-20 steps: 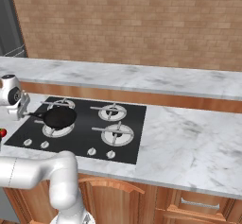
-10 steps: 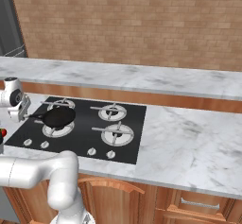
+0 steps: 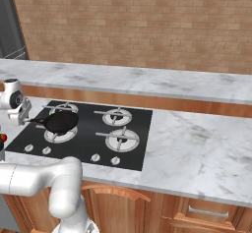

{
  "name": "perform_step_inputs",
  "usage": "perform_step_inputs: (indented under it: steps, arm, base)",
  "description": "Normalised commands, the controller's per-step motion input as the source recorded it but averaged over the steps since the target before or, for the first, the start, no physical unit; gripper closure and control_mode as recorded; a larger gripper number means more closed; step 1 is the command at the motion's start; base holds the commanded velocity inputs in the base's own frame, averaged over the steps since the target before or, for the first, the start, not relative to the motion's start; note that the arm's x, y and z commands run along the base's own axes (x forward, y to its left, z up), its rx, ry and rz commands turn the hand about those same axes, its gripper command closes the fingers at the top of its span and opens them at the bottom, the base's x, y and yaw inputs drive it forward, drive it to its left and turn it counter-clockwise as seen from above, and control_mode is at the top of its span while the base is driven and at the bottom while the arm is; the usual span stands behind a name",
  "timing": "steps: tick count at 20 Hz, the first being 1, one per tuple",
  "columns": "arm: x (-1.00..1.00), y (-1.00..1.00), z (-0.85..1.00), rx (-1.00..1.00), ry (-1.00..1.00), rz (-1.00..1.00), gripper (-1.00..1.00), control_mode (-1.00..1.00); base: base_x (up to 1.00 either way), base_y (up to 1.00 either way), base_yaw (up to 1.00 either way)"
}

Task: Place the pan on the front left burner on the stove. Then place the tomato and the onion in the pan and turn on the front left burner.

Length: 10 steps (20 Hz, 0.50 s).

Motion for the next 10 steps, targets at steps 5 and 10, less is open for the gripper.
perform_step_inputs:
  steps: [5, 10]
  arm:
    - [-0.2, 0.0, 0.18, 0.01, 0.01, -0.03, -1.0, -1.0]
    - [-0.28, 0.0, 0.49, 0.01, 0.01, -0.1, -1.0, -1.0]
  base:
    - [0.0, 0.0, 0.0]
    - [0.0, 0.0, 0.0]
